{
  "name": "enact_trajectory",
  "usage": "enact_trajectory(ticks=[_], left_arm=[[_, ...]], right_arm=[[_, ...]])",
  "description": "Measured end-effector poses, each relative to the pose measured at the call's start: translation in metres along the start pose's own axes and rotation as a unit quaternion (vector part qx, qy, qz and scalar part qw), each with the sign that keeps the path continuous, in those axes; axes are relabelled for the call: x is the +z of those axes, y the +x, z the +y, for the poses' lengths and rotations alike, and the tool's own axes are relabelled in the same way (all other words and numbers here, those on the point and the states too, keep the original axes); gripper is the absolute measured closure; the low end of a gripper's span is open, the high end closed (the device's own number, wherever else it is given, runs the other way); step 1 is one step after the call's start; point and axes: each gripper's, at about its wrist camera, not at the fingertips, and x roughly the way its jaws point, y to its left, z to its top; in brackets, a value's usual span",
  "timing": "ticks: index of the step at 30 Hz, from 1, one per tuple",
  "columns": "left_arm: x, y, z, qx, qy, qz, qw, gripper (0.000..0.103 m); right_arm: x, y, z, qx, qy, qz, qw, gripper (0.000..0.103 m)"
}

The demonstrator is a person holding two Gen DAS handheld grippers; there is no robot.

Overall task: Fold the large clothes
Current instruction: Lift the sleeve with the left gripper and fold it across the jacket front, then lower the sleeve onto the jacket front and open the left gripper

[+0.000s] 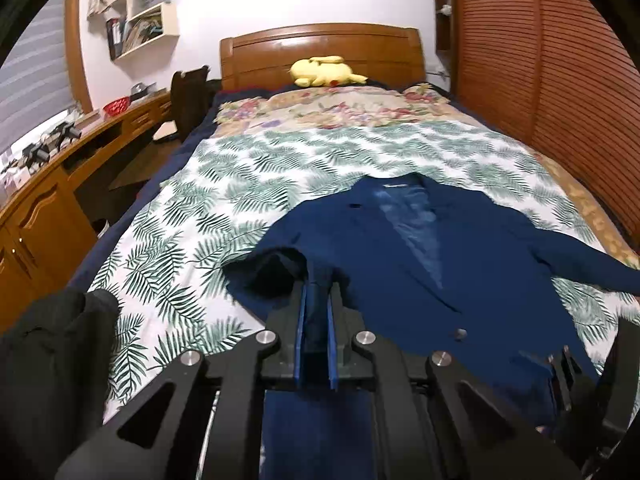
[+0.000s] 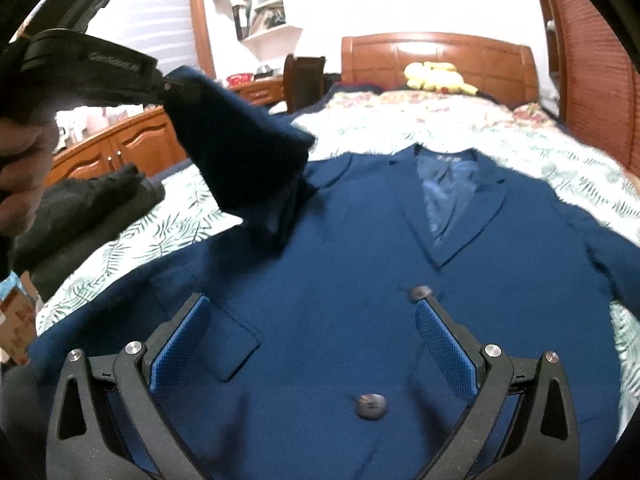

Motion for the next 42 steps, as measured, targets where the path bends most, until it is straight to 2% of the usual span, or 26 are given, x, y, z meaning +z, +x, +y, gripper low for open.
enact_trajectory(ticks=[5,10,13,16,20,23,29,36,42], left_arm=[[-0.005,-0.018,-0.035,-0.033,0.040,-0.010,0.9986,0.097],[-0.024,-0.027,-0.051,-0.055,0.053,-0.013,0.9970,0.097],[-0.037,-0.030,-0.059,-0.080,0.061,0.001,0.9950,0.096],[-0.048,-0.036,-0.063,-0.106,0.063,0.005,0.9924,0.091],[-0.064,-0.052,-0.065,-0.118,0.071,-0.007,0.9904,0.084],[-0.077,-0.064,-0.059,-0.127,0.064,-0.017,0.9897,0.075],[-0.095,-0.076,-0.037,-0.124,0.041,-0.024,0.9912,0.065],[-0.113,-0.082,0.005,-0.098,0.015,-0.032,0.9945,0.064],[-0.125,-0.083,0.043,-0.086,-0.019,-0.038,0.9954,0.064]], right_arm=[[0.010,-0.021,-0.020,-0.027,0.014,-0.022,0.999,0.000],[0.005,-0.033,-0.045,-0.044,0.030,-0.014,0.998,0.000],[0.000,-0.043,-0.063,-0.055,0.049,-0.010,0.997,0.000],[-0.004,-0.051,-0.074,-0.066,0.058,-0.012,0.996,0.000],[-0.009,-0.053,-0.069,-0.077,0.042,-0.003,0.996,0.000],[-0.012,-0.053,-0.061,-0.093,0.023,0.006,0.995,0.000],[-0.012,-0.057,-0.049,-0.087,0.010,0.021,0.996,0.000],[0.005,-0.051,-0.014,-0.048,-0.013,0.025,0.998,0.002],[0.011,-0.016,0.029,-0.008,-0.043,0.055,0.998,0.005]])
